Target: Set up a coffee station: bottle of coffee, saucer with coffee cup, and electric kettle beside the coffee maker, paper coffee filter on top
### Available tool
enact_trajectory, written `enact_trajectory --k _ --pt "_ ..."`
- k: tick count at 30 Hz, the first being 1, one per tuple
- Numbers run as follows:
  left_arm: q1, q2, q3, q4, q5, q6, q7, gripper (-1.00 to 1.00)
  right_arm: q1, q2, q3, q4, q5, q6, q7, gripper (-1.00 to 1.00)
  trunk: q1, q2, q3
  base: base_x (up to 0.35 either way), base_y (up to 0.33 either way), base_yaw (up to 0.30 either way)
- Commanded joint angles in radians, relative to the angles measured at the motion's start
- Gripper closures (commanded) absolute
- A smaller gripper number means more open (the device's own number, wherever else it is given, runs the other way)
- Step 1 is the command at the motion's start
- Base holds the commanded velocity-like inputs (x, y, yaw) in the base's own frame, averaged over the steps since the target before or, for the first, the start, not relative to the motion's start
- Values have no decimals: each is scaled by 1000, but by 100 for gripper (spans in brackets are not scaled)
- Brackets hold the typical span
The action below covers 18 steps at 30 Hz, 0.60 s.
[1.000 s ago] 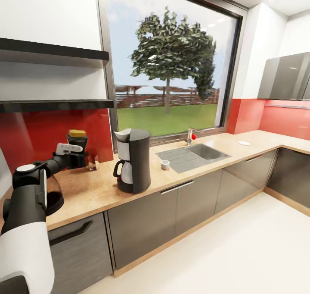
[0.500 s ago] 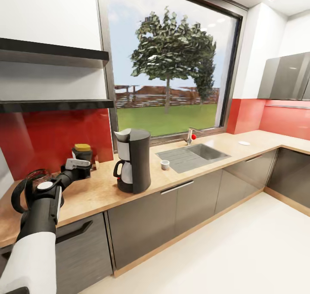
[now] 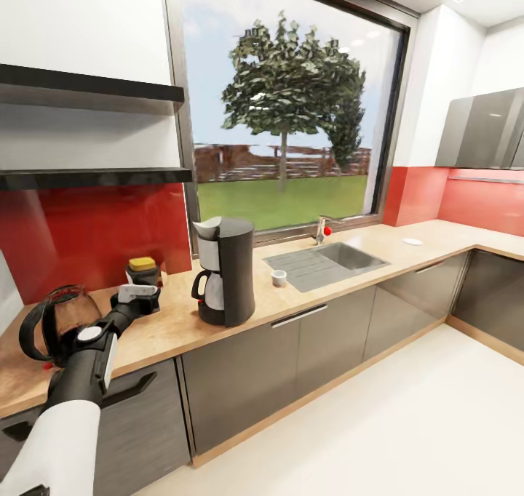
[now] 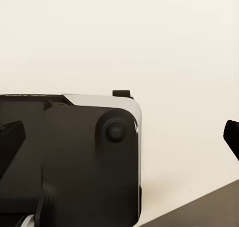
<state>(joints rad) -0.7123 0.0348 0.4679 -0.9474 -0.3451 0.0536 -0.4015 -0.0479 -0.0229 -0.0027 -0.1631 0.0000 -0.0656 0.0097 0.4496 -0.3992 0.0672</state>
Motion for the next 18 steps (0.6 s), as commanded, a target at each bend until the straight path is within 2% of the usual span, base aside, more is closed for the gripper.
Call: enact_trajectory --k 1,8,18 --pt "0 -1 3 3 -2 2 -4 100 0 0 0 1 0 -3 1 -100 0 -1 0 0 0 0" --pt "7 -2 3 18 23 0 4 100 0 0 0 2 0 -3 1 -100 0 -1 0 47 0 0" --pt "39 -3 2 33 32 -3 35 100 0 -2 0 5 2 -2 -2 -100 0 -1 0 310 66 0"
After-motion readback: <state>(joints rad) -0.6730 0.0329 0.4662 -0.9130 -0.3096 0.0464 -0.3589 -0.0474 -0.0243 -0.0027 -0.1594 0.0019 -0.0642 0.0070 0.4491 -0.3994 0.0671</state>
